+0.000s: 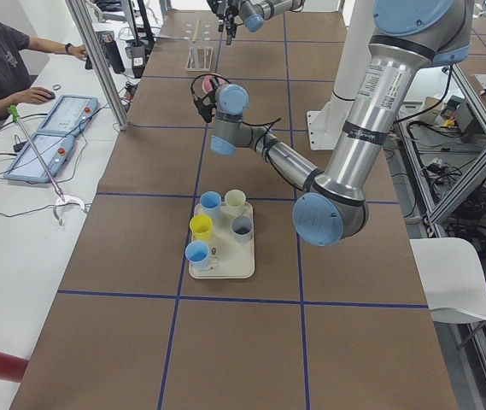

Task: Transfer IKEA cup to right arm and place on rack

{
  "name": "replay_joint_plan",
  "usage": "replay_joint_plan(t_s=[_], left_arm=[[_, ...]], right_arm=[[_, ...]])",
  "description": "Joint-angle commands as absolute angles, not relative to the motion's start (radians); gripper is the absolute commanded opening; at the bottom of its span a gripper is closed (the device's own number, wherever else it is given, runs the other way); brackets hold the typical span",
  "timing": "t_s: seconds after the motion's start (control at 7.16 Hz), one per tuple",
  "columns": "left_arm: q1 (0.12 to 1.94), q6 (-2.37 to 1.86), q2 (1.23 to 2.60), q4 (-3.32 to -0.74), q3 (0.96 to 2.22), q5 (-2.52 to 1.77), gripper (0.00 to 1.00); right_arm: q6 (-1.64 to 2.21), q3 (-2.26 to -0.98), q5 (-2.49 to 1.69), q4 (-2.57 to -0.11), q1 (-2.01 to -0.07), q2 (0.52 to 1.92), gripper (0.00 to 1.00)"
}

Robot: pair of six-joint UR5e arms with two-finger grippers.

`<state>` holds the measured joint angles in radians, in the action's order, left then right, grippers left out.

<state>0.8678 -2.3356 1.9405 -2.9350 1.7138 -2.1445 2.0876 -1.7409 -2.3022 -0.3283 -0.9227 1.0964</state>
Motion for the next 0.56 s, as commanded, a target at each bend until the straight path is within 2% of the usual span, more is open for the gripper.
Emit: replay_joint_plan(t_s=[0.0,0.42], left_arm=[[0.862,-2.553,1.940,-3.096,1.706,-2.145,0.00],[0.857,-2.866,1.942,-3.322,1.709,-2.145,0.00]], right_arm=[[2.146,-1.723,-2.277,-0.211,-0.896,1.065,0.97],[2.207,-1.675,-2.137,-0.021,-0.825,1.007,0.97]])
